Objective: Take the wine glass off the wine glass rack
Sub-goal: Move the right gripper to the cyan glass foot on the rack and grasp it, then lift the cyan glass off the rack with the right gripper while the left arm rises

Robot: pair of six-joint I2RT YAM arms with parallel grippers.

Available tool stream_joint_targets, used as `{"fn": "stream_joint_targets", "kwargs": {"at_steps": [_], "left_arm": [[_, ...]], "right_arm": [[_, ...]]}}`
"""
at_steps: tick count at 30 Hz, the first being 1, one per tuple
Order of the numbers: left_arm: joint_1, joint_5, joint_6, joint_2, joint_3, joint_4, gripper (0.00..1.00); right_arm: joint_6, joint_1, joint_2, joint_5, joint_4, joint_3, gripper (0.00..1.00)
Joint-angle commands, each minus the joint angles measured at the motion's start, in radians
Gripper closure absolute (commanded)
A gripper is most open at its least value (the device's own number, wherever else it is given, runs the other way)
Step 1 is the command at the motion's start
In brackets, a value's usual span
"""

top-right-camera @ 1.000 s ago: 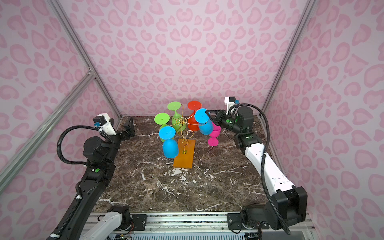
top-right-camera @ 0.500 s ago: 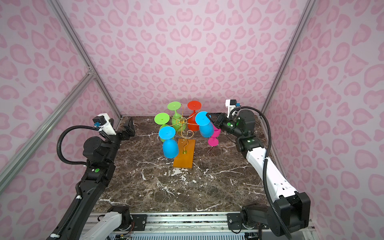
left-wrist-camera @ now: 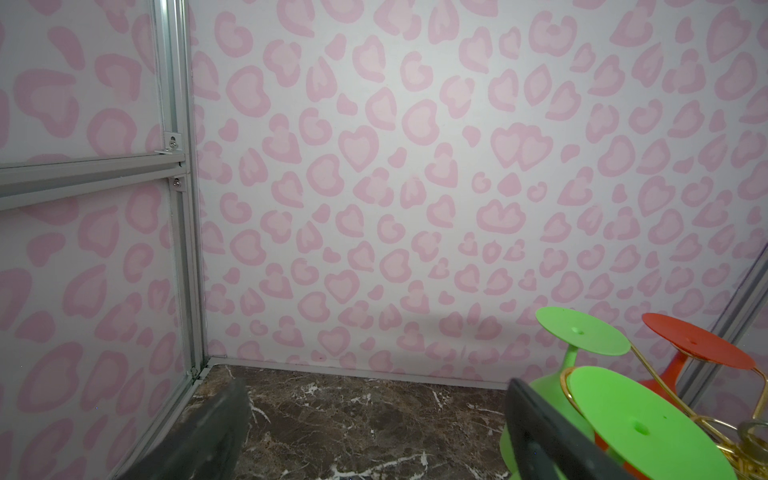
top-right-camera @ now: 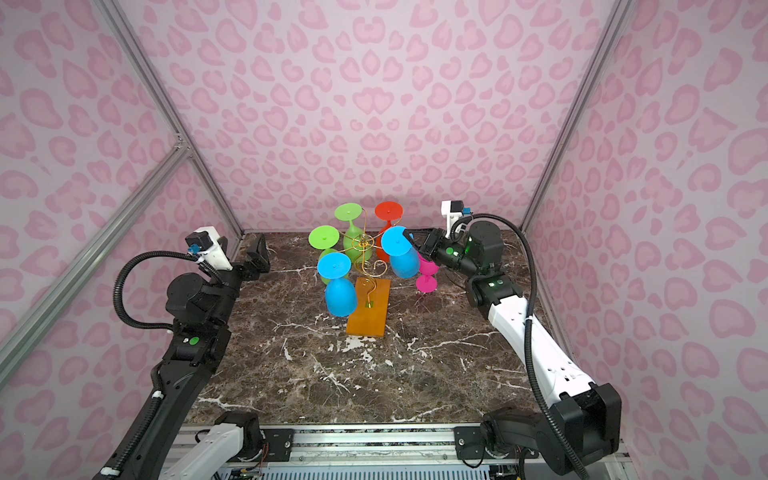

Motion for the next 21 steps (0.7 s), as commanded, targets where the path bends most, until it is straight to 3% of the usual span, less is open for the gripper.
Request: {"fn": "stream_joint_targets", "kwargs": {"at_steps": [1,21], "left_arm": [[0.001,-0.006,0.002,-0.006,-0.005,0.014,0.03],[0.003,-0.011,0.006,-0.009,-0.003,0.012,0.03]], "right_arm": [[0.002,0.008,0.014,0.006,0.044,0.007,1.00],[0.020,0.004,0.100,0.052,0.120,0.073,1.00]]}}
